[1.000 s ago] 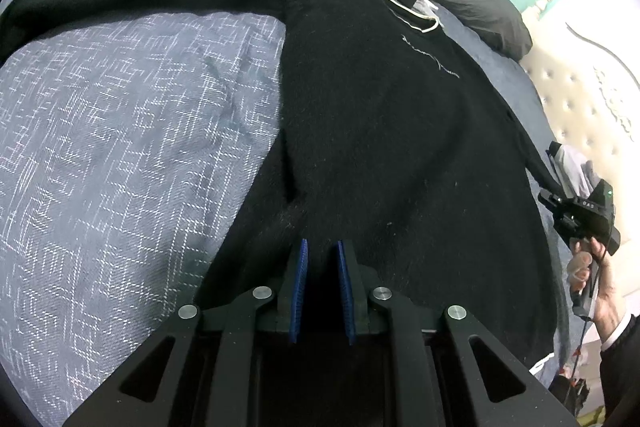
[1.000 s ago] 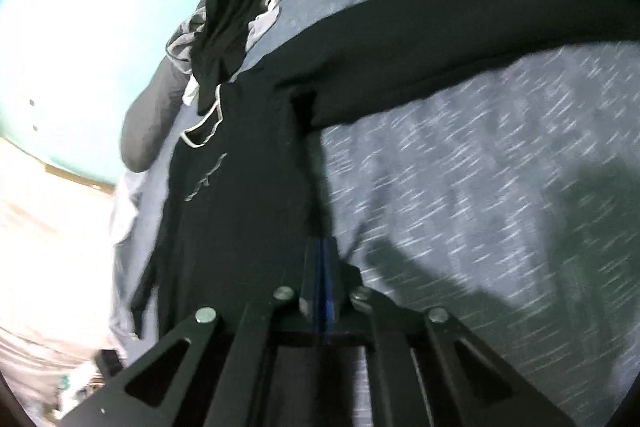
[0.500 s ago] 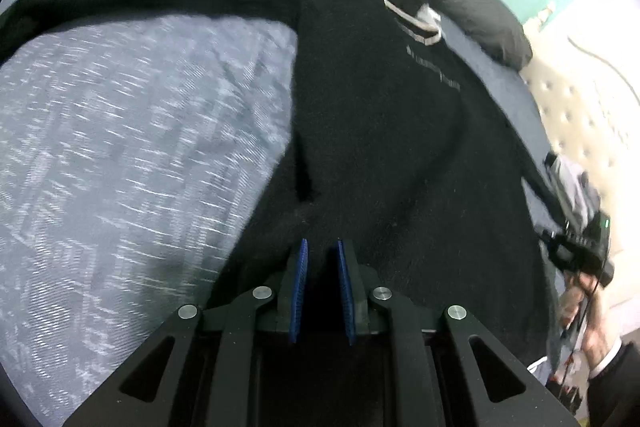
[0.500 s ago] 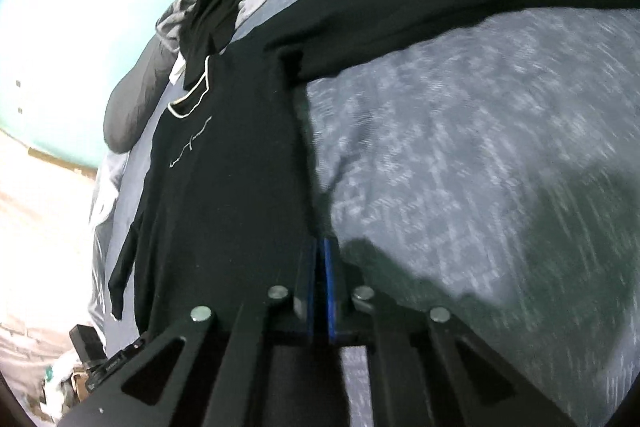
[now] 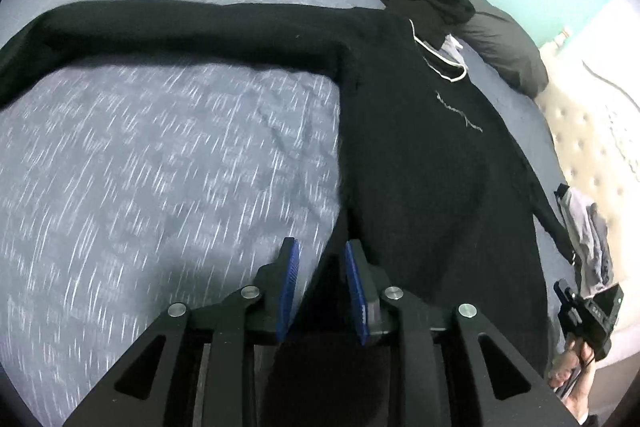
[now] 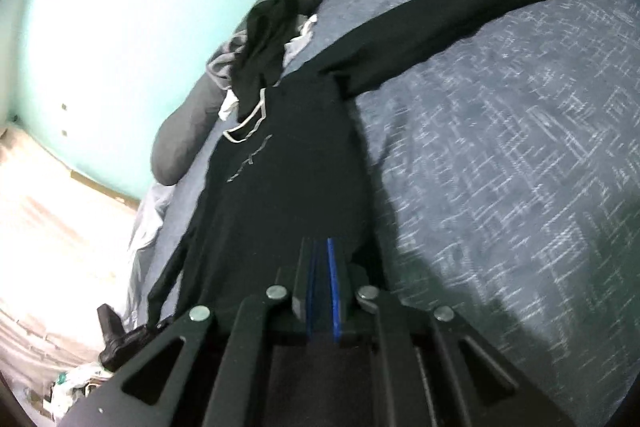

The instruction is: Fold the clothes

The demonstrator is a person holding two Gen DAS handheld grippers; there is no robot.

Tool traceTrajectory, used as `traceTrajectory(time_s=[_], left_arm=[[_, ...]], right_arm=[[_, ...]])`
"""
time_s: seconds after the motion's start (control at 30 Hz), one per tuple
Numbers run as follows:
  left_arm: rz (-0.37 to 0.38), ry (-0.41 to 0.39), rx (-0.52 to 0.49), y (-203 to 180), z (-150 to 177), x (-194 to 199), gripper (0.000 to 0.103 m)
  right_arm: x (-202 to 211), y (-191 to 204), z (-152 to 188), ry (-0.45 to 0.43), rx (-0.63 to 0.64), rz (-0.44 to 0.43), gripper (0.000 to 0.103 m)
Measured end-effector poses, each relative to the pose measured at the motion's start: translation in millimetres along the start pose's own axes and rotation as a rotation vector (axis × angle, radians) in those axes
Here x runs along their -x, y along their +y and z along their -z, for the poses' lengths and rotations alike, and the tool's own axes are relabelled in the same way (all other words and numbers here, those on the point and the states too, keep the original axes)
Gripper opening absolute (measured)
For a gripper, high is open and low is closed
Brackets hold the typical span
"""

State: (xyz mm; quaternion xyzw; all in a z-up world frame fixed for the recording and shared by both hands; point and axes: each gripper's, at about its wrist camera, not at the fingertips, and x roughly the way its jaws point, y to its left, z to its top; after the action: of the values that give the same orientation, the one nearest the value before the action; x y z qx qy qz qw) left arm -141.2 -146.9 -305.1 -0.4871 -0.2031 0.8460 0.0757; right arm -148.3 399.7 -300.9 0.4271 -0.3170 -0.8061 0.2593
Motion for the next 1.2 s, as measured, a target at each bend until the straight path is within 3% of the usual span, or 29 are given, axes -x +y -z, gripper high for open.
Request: traceTrajectory(time_s=[0.17, 0.4, 0.77, 0.83, 0.87, 1.2], left_arm=[[-0.019, 0.010, -0.008, -8, -41, -23, 0.028], [0.025, -0.008, 0.049, -18, -98, -56, 0.028], [0.048, 0.007, 0.084, -12, -131, -92, 0.026], [0.052, 0.002, 0.079, -11, -135, -91, 0.010], [0.054, 0.000, 0.076, -11, -137, -91, 0.007], [0.008, -0.053, 0.087, -2, -175, -85, 0.006]], right_arm=[[5, 7, -3, -0.036, 0.033, -0.078, 0.007], [0, 3, -3, -0.027, 0.043, -0.073, 0.008], [-4, 2, -6, -0.032, 0.056, -0.067, 0.008], [-4, 1, -6, -0.028, 0.053, -0.067, 0.008], [-5, 0, -7, -0.026, 0.052, -0.067, 0.008], [-5, 0, -7, -0.018, 0.061, -0.072, 0.008]])
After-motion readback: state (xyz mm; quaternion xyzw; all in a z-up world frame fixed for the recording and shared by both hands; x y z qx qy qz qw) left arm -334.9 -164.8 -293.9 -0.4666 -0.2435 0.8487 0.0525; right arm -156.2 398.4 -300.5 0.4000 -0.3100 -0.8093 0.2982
